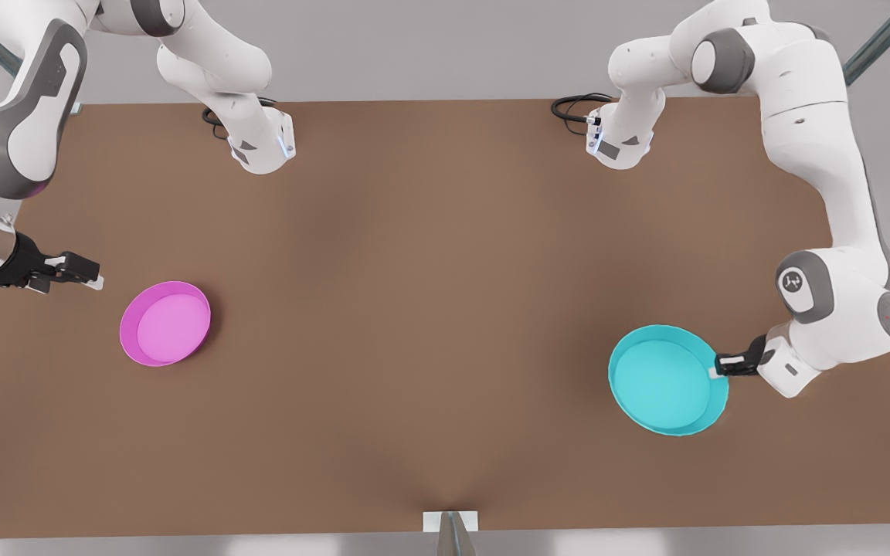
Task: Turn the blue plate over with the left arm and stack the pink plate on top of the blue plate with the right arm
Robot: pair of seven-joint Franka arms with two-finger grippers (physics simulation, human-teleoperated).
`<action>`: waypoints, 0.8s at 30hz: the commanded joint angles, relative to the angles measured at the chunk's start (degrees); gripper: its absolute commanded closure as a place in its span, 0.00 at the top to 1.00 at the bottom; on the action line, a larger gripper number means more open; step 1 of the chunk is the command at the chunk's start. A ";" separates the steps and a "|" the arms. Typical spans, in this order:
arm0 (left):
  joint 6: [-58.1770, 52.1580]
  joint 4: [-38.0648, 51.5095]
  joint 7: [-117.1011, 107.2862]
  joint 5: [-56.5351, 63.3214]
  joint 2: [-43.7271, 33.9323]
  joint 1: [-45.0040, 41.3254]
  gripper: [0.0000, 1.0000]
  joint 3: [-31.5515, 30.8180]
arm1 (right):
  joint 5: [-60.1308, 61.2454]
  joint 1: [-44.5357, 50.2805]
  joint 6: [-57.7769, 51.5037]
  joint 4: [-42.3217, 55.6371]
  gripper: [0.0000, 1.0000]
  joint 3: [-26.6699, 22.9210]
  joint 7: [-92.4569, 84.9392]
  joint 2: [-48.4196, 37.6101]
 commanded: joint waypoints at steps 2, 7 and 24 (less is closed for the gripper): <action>-0.09 0.73 -3.11 5.69 0.09 -0.04 0.21 -2.24 | 0.07 -0.11 0.00 0.07 1.00 0.00 0.00 0.07; -2.11 4.34 -14.45 18.35 0.18 -2.94 0.21 -9.45 | 0.86 -0.11 0.00 0.34 1.00 -0.09 -0.62 1.22; -6.94 5.22 -23.76 71.16 -2.46 -30.44 0.21 -9.36 | -1.07 -7.40 18.02 -24.44 1.00 -0.18 -5.80 -0.81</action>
